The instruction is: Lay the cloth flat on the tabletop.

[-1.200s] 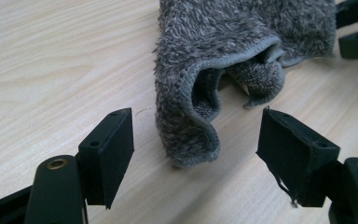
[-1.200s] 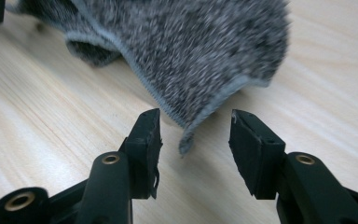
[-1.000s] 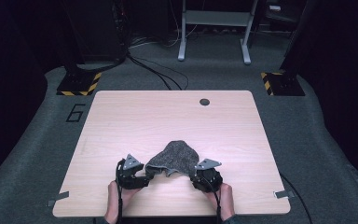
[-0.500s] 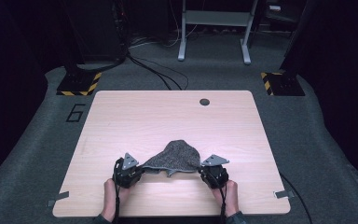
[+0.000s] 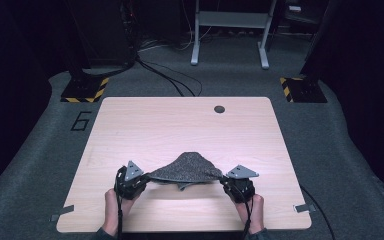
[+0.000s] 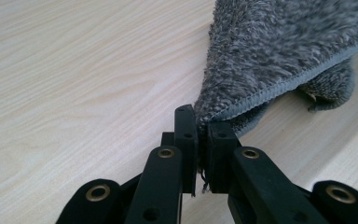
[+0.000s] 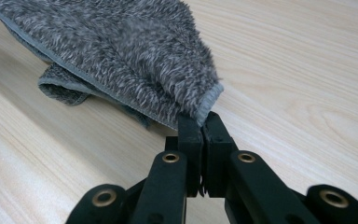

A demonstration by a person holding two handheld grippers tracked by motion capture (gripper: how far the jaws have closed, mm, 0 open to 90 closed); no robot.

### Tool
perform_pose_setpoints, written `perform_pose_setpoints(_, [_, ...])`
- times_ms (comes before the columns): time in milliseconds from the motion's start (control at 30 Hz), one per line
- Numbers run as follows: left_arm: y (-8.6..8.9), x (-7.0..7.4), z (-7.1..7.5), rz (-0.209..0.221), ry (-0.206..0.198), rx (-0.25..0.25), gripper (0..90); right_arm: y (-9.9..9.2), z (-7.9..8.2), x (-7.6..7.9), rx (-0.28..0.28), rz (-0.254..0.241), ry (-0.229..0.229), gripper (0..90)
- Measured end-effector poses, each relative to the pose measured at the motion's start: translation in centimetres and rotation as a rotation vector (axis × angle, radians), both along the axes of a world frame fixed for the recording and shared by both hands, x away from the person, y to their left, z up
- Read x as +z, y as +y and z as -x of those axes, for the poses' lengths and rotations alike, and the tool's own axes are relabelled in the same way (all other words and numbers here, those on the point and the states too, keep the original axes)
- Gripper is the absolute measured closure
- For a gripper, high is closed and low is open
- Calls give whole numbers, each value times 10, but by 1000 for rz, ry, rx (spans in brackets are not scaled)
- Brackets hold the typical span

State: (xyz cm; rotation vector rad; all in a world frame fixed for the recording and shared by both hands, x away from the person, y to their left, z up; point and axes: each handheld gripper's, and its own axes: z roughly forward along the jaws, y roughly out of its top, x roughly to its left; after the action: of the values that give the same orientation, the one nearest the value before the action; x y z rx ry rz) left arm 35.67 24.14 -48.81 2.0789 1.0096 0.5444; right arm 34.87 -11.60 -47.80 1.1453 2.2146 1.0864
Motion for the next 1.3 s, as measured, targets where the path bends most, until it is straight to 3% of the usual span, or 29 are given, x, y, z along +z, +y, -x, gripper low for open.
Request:
perform_pose_setpoints(167, [-4, -3, 9, -15, 11, -36, 855, -8, 6, -1, -7, -28, 15, 882])
perform_pose_setpoints(233, [-6, -6, 12, -8, 34, -57, 856, -11, 9, -2, -9, -32, 18, 882])
perform_pose_setpoints(433, [-6, -16, 12, -6, 72, -64, 857, -14, 11, -8, -10, -43, 38, 884])
perform_pose_setpoints(667, [0, -12, -18, -27, 75, -35, 861, -12, -28, -9, -5, -25, 65, 887])
perform_pose_setpoints(700, [2, -11, -26, -28, 72, -32, 861, -13, -37, -8, -4, -23, 69, 887])
perform_pose_setpoints(733, [3, -7, -45, -40, 82, -23, 862, -12, -58, -5, -10, -18, 75, 888])
perform_pose_setpoints(767, [3, -7, -45, -40, 82, -23, 863, -12, -58, -5, -10, -18, 75, 888])
perform_pose_setpoints(800, [3, -4, -56, -57, 86, -22, 863, -10, -68, -1, -12, -17, 70, 888])
perform_pose_setpoints(900, [-1, 16, -91, -107, 44, 5, 865, -3, -104, 20, -20, 27, 39, 889])
perform_pose_setpoints(933, [-3, 29, -102, -133, 17, 15, 865, 1, -124, 41, -37, 42, 17, 889])
perform_pose_setpoints(967, [-4, 43, -113, -151, -6, 29, 865, 1, -124, 41, -37, 42, 17, 889])
perform_pose_setpoints(1067, [-7, 97, -137, -182, -128, 78, 866, 5, -148, 93, -50, 52, -65, 889])
perform_pose_setpoints(1100, [-7, 116, -139, -183, -166, 86, 865, 7, -150, 133, -51, 52, -137, 889])
perform_pose_setpoints(1133, [-8, 132, -138, -182, -207, 93, 865, 7, -150, 133, -51, 52, -137, 889])
perform_pose_setpoints(1200, [-10, 155, -128, -221, -285, 90, 864, 9, -141, 163, -50, 51, -204, 888])
perform_pose_setpoints(1267, [-11, 159, -114, -243, -318, 72, 861, 4, -120, 179, -23, 34, -245, 886])
perform_pose_setpoints(1300, [-11, 154, -107, -256, -323, 56, 861, 4, -120, 179, -23, 34, -245, 886])
